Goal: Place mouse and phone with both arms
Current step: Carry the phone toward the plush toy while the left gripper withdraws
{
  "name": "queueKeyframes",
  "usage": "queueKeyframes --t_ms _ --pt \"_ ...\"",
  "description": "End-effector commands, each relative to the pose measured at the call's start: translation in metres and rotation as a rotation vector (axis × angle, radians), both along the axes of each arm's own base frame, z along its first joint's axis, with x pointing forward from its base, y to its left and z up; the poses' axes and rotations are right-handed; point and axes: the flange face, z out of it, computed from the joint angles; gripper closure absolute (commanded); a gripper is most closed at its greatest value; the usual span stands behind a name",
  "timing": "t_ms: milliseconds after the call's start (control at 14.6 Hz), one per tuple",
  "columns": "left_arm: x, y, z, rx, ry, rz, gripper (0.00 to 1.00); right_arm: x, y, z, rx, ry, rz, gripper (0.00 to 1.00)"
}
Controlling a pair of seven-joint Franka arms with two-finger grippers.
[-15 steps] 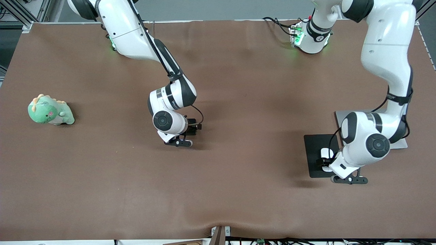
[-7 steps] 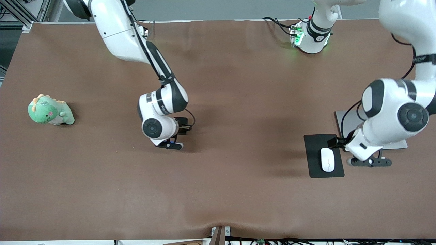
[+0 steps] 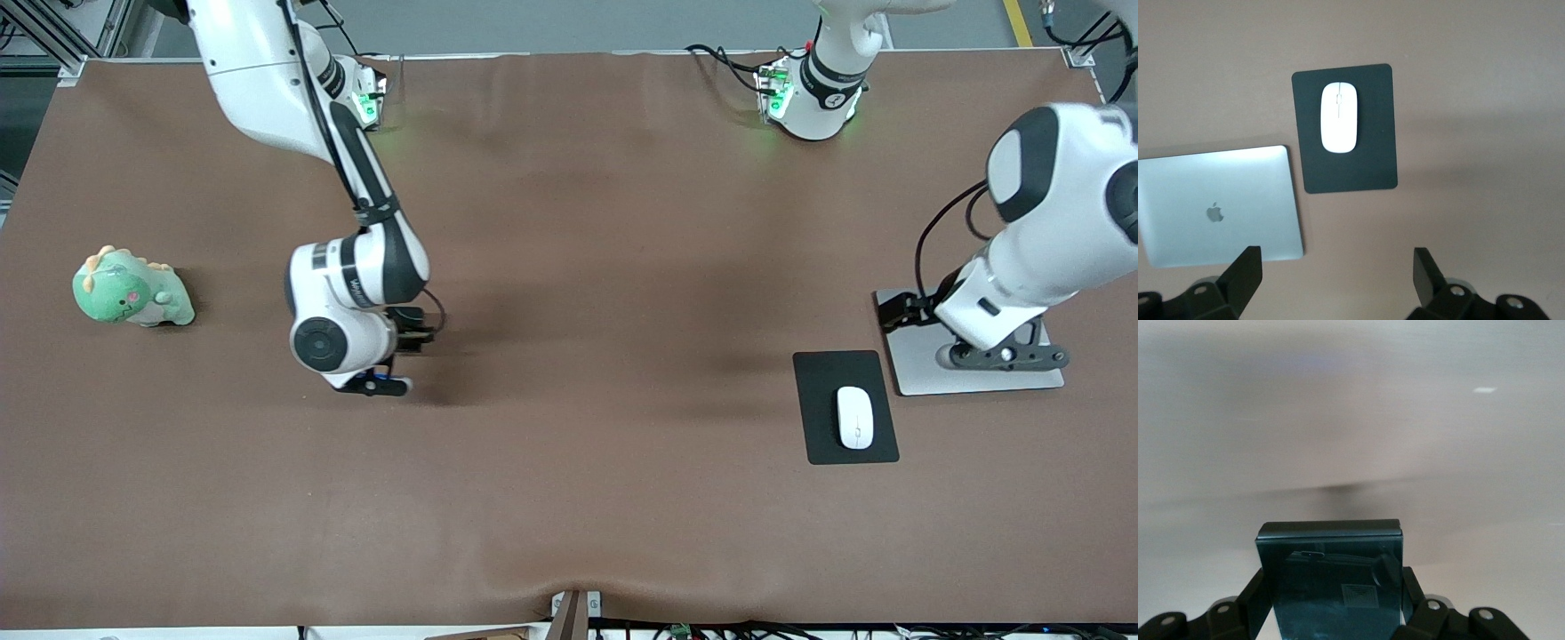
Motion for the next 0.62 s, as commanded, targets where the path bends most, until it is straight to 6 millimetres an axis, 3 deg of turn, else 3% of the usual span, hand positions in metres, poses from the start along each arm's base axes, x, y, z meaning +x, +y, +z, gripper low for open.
queueKeyframes --t_ms 0,205,342,548 --pt "-0.005 0.004 0.040 -0.013 0.025 -0.047 0.00 -0.018 -0.052 0.002 0.014 -0.003 0.049 1.00" --pt "-0.008 0.006 0.067 -0.010 0.032 -0.042 0.00 -0.021 -0.087 -0.007 0.014 -0.020 0.078 1.00" --pt "-0.020 0.005 0.089 -0.008 0.029 -0.044 0.00 -0.023 -0.133 -0.018 0.026 -0.065 0.146 1.00" --pt "-0.044 0.007 0.116 -0.004 0.048 -0.040 0.00 -0.022 -0.187 -0.028 0.039 -0.099 0.177 1.00"
